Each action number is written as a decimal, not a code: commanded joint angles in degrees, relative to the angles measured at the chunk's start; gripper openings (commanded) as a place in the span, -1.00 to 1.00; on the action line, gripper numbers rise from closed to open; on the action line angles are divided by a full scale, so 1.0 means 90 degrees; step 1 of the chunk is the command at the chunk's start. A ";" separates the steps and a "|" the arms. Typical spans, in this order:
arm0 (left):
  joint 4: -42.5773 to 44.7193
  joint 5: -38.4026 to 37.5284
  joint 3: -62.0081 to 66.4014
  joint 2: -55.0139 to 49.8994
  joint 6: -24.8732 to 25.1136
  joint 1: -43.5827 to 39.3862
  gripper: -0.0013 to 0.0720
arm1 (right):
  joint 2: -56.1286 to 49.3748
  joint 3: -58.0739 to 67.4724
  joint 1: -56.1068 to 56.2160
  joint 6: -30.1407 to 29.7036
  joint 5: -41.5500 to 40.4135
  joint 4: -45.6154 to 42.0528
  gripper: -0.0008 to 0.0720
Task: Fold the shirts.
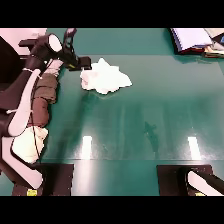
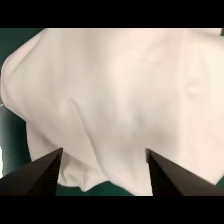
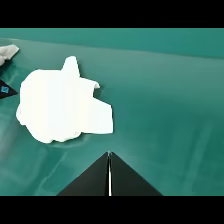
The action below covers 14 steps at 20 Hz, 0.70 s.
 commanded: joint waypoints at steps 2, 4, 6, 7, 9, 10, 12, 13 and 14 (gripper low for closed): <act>-0.1324 0.0474 0.0002 -0.0758 0.0563 0.0090 0.73 | -0.0005 -0.0568 0.0068 0.0002 -0.0355 0.0058 -0.94; -0.1413 0.0527 0.0034 -0.0763 0.0583 0.0051 0.45 | -0.0005 -0.0607 0.0189 0.0002 -0.0478 0.0034 -0.94; -0.1462 0.0253 0.0253 -0.0714 0.0624 0.0085 -0.87 | 0.0002 -0.0605 0.0267 0.0002 -0.0559 0.0034 -0.94; -0.1450 -0.0049 0.0534 -0.0712 0.0680 0.0131 -0.90 | 0.0002 -0.0602 0.0287 0.0002 -0.0583 0.0036 -0.94; -0.1430 -0.0500 0.1229 -0.0474 0.0743 0.0185 -0.90 | -0.0002 -0.0505 0.0287 0.0005 -0.0500 0.0046 -0.94; -0.1418 -0.0423 0.1360 -0.0083 0.0945 0.0182 -0.90 | -0.0002 -0.0342 0.0287 0.0005 -0.0408 0.0044 -0.94; -0.1401 -0.0197 0.1348 0.0974 0.1324 0.0170 -0.90 | -0.0002 0.0177 0.0287 0.0005 -0.0318 0.0036 -0.94; -0.1404 -0.0219 0.1304 0.1491 0.1430 0.0165 -0.90 | -0.0005 0.0471 0.0287 0.0005 -0.0296 0.0029 -0.94; -0.1377 -0.0304 0.1217 0.2035 0.1545 0.0119 -0.90 | -0.0002 0.0726 0.0284 0.0005 -0.0287 -0.0015 -0.94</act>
